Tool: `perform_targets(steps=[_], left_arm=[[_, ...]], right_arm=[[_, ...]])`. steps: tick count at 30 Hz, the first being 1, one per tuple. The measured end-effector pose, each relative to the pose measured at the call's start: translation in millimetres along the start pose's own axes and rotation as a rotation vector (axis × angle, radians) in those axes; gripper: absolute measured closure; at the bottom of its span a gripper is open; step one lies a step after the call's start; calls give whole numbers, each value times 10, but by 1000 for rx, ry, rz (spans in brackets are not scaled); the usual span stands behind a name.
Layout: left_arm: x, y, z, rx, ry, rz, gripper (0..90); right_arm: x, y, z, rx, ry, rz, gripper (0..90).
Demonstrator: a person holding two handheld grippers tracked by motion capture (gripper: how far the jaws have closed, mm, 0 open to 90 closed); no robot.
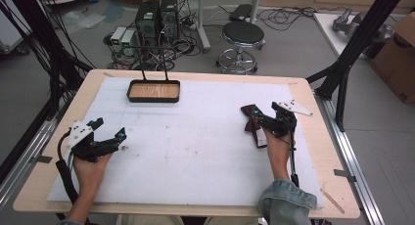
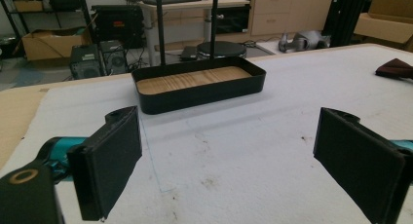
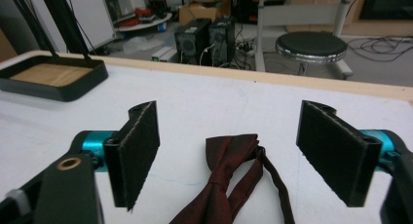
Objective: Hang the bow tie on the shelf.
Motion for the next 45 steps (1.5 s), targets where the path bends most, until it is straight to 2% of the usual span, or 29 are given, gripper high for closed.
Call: perform_targets(steps=[5, 7, 8, 10, 13, 20, 26, 28, 36, 42, 43, 45], left_arm=[[-3, 5, 0, -2, -3, 5, 107], [-6, 11, 1, -2, -3, 8, 107], [-8, 14, 0, -3, -4, 10, 107], [-8, 15, -1, -4, -2, 10, 107], [-3, 19, 1, -4, -2, 14, 107], [-8, 37, 2, -3, -2, 18, 108], [-9, 40, 3, -3, -4, 18, 109], [-12, 40, 2, -5, -4, 21, 109], [-20, 46, 7, -1, -3, 24, 109], [-18, 50, 9, 1, -1, 21, 109], [-20, 50, 9, 0, -2, 21, 109], [-19, 47, 8, 1, 0, 20, 109]], right_arm=[[65, 160, 52, 45, -27, 3, 246], [97, 239, 77, 69, -67, 11, 260], [125, 295, 103, 66, -95, 4, 308], [132, 314, 118, 70, -101, 5, 318], [137, 414, 222, 109, -148, 19, 373], [132, 507, 352, 172, -138, 20, 440], [147, 561, 446, 230, -166, 28, 491], [142, 579, 478, 254, -172, 29, 534], [167, 601, 529, 290, -196, 22, 614], [173, 603, 546, 309, -204, 19, 706], [174, 603, 550, 314, -208, 27, 745], [174, 602, 549, 316, -204, 28, 754]])
Point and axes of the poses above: each handheld gripper's, and its own axes: y roughly forward along the jaws, z roughly out of its underside, x roughly to its left, the point moved 8 cm from there along y, roughly forward along the jaws, and after that the axes turned 14 degrees about z, right-handed, at the moved point
